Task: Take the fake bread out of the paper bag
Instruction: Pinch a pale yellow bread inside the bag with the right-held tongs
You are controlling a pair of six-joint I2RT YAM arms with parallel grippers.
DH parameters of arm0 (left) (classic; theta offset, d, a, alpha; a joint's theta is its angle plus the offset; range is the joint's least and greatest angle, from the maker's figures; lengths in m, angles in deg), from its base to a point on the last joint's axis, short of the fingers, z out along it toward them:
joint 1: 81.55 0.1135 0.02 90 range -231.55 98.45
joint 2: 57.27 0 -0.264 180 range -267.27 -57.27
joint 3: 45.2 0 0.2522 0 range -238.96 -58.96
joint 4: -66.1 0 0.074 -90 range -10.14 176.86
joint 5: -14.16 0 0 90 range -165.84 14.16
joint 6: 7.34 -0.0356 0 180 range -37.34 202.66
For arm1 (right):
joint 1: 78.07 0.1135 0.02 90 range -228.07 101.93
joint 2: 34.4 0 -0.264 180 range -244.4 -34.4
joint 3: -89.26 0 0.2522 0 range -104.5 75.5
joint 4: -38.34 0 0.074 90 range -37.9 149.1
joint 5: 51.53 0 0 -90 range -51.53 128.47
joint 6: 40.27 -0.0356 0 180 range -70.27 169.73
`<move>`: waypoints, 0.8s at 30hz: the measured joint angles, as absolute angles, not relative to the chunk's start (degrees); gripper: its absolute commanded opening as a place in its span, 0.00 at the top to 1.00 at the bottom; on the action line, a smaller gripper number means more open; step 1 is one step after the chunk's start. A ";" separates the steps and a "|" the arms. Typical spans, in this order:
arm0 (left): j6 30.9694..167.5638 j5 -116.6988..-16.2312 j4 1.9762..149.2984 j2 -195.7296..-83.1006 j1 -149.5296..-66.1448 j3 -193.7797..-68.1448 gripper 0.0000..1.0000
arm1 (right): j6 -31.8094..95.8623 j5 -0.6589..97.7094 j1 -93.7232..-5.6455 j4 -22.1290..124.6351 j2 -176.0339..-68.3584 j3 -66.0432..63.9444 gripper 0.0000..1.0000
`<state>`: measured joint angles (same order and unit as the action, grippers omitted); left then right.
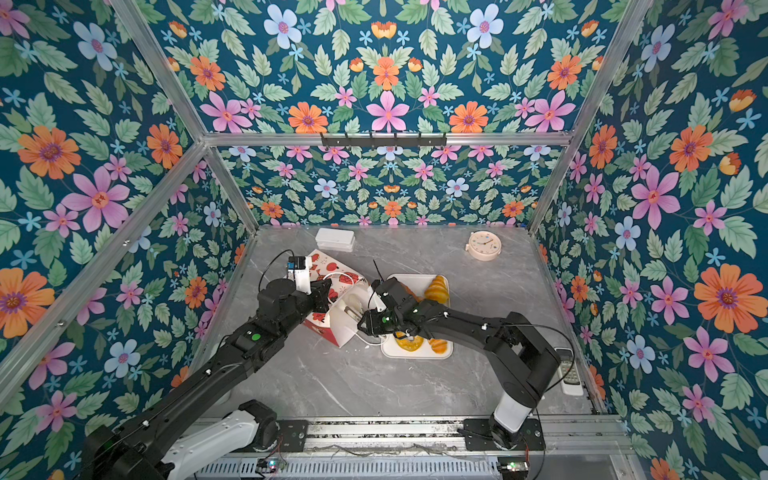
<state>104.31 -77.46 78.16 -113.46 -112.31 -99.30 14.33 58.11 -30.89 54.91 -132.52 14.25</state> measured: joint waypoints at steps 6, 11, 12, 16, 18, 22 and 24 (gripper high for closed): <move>104.31 -77.44 78.19 -113.28 -112.31 -99.30 0.89 | 13.69 60.17 -31.65 52.49 -137.22 12.96 0.55; 104.31 -77.44 78.19 -113.04 -112.31 -99.30 0.89 | 12.38 60.93 -31.89 49.99 -139.43 12.44 0.56; 104.31 -77.44 78.19 -112.97 -112.31 -99.30 0.89 | 12.14 60.97 -31.92 49.73 -139.71 12.13 0.56; 104.31 -77.44 78.19 -112.93 -112.31 -99.30 0.89 | 11.79 61.00 -32.11 48.53 -140.81 10.58 0.59; 104.31 -77.46 78.19 -112.89 -112.31 -99.30 0.89 | 11.73 61.13 -32.14 47.98 -141.44 9.94 0.60; 104.31 -77.46 78.19 -112.89 -112.31 -99.28 0.89 | 11.09 61.59 -32.16 47.63 -142.73 9.03 0.61; 104.31 -77.46 78.19 -112.89 -112.31 -99.28 0.89 | 10.92 61.83 -32.18 47.50 -143.21 8.70 0.63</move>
<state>104.31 -77.46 78.19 -112.89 -112.31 -99.28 10.92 61.83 -32.18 47.50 -143.21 8.70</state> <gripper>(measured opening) 0.112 0.386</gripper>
